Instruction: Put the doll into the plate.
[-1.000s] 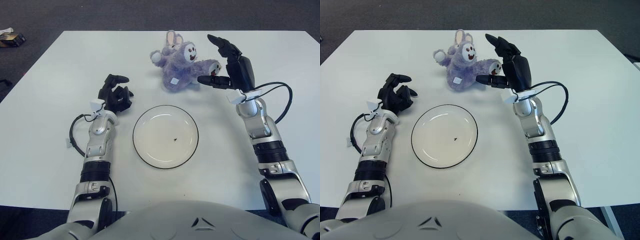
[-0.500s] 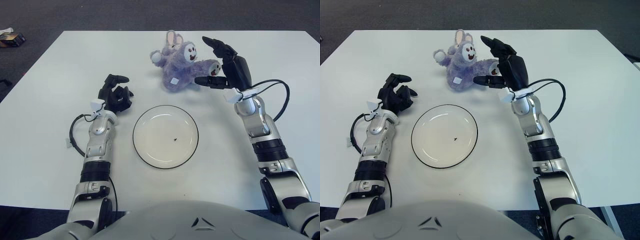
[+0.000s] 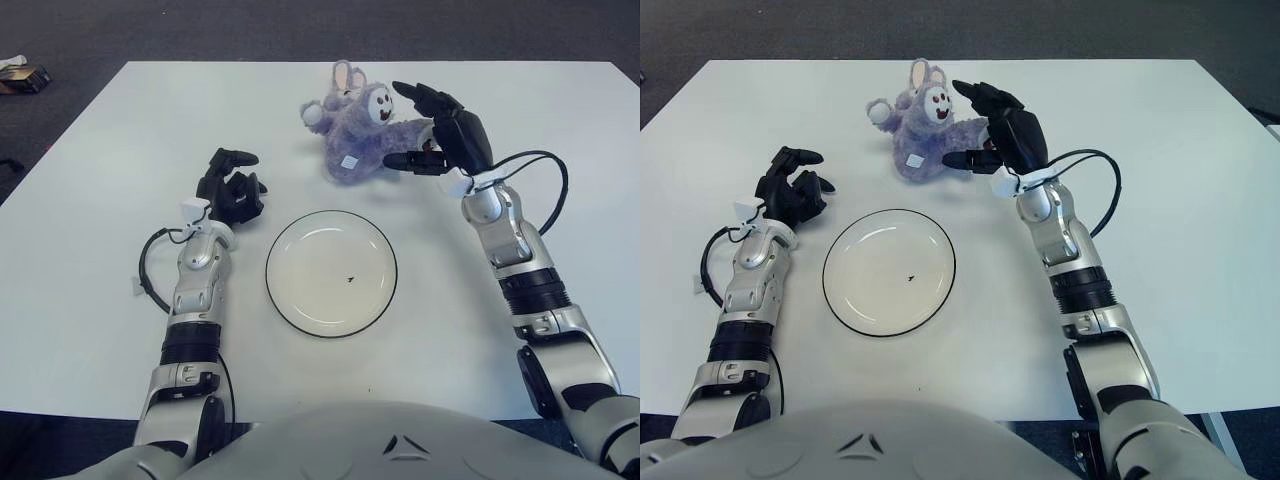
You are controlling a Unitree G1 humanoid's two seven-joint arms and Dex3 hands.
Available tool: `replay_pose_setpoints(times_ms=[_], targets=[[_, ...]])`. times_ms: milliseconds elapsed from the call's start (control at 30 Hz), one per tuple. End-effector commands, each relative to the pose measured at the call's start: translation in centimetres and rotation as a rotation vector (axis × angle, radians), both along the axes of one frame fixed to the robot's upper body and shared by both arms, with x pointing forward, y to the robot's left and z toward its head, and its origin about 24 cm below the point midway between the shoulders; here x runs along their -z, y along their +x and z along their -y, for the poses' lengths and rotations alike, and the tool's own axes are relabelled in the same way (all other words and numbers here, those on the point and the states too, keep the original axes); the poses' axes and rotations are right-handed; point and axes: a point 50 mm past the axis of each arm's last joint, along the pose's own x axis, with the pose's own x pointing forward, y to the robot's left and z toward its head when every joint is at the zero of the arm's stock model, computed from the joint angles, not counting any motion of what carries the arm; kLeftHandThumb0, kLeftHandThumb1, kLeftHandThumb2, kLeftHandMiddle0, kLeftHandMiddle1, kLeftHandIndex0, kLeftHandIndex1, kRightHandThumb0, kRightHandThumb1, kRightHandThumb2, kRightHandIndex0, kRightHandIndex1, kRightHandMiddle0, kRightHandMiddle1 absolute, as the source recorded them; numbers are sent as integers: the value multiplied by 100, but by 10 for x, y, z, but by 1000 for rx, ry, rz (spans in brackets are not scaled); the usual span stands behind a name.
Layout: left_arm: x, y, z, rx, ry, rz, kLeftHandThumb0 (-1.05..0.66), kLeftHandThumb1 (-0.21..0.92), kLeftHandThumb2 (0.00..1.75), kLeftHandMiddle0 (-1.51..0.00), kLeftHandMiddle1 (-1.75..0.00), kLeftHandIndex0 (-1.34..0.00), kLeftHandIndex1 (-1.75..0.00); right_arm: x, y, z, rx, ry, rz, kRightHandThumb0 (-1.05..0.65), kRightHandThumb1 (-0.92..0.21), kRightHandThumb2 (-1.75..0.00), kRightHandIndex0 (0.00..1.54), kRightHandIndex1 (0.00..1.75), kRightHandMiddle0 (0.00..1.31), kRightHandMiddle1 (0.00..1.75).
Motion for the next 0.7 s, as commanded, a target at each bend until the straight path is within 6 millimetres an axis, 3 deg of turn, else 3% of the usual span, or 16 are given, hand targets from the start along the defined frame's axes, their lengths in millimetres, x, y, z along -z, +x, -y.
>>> replay_pose_setpoints(times_ms=[0, 667], targets=[[28, -15, 1, -23, -29, -106, -1, 52, 100, -51, -175, -42, -147, -2, 4, -3, 1, -12, -8, -65, -92, -6, 33, 1, 41, 11], [27, -15, 1, -29, -31, -102, -1, 52, 100, -51, -175, -42, -146, 5, 11, -3, 4, -44, -49, -64, -92, -7, 36, 2, 45, 10]])
